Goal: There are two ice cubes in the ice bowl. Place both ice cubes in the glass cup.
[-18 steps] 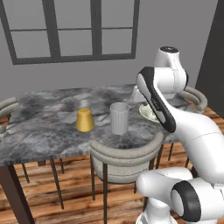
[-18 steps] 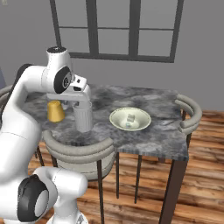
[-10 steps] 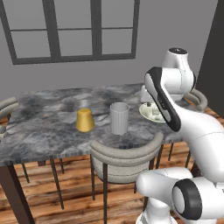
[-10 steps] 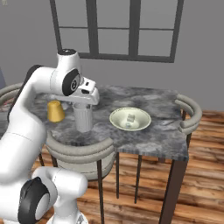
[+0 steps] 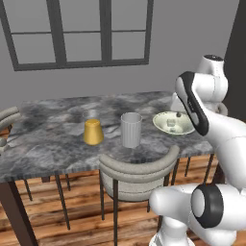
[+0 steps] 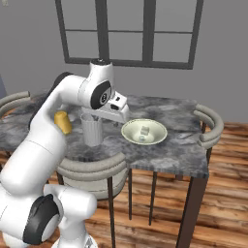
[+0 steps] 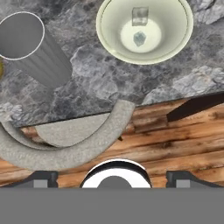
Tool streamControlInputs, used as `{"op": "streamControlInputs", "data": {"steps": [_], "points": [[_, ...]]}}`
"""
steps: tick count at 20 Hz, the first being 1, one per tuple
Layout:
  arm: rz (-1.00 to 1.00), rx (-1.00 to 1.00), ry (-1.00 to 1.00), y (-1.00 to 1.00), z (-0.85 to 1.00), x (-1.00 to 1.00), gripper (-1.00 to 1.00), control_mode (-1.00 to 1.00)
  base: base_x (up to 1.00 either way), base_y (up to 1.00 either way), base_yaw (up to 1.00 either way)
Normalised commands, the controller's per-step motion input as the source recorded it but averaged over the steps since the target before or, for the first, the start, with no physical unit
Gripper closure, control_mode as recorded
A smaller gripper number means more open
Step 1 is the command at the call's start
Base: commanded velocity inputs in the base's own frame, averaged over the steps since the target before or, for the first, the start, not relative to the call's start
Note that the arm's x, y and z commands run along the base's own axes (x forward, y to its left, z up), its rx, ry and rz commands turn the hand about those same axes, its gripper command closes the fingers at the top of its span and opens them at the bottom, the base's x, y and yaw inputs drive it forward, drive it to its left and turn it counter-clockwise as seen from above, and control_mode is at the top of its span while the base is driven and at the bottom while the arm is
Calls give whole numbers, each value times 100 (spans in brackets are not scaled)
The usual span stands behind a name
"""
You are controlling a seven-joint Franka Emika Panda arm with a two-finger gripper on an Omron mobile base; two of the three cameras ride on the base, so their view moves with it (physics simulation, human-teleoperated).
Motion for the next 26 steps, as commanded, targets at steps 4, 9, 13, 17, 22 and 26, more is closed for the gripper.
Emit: {"op": "streamControlInputs", "data": {"steps": [4, 9, 13, 17, 22, 26], "points": [[-3, 0, 5, -37, -10, 23, -100, -100, 0, 0, 0], [0, 0, 0, -12, -9, 39, -100, -100, 0, 0, 0], [0, 0, 0, -13, -18, 42, -100, -100, 0, 0, 0], [0, -1, 0, -9, -39, 47, -100, -100, 0, 0, 0], [0, 0, 0, -15, -45, 42, -100, -100, 0, 0, 0], [0, 0, 0, -20, -33, 36, -100, -100, 0, 0, 0]]}}
